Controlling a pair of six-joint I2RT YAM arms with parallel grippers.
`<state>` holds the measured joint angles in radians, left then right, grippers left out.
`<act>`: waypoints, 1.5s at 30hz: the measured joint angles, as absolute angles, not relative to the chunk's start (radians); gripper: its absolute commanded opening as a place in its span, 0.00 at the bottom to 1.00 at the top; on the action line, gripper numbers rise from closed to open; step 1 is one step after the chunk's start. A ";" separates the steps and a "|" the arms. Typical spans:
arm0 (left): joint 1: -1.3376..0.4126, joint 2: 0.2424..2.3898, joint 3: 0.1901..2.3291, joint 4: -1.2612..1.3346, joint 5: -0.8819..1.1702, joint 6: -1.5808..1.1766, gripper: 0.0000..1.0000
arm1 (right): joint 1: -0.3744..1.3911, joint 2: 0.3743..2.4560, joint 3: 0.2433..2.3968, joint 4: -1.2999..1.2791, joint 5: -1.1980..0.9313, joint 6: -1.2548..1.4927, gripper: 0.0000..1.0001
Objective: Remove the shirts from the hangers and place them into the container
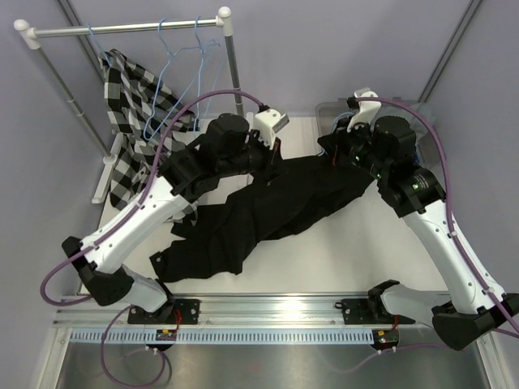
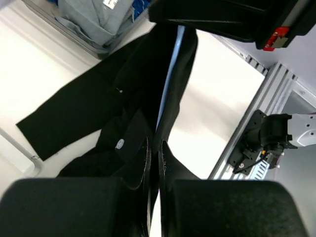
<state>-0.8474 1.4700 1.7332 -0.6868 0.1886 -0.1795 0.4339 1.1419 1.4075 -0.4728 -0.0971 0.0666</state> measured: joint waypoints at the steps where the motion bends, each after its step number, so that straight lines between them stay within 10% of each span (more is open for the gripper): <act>1: -0.839 1.448 1.707 -0.671 0.187 -0.180 0.00 | 0.440 1.140 1.407 -0.473 -0.097 0.068 0.00; 31: -0.722 0.964 1.156 -0.632 0.094 -0.321 0.00 | 0.427 1.137 1.627 -0.648 0.040 0.200 0.00; 39: -0.822 0.944 1.157 -0.593 0.164 -0.356 0.86 | 0.418 1.103 1.583 -0.602 0.015 0.221 0.00; 45: -0.821 0.886 1.288 -0.681 0.115 -0.312 0.88 | 0.418 1.022 1.451 -0.584 -0.030 0.199 0.00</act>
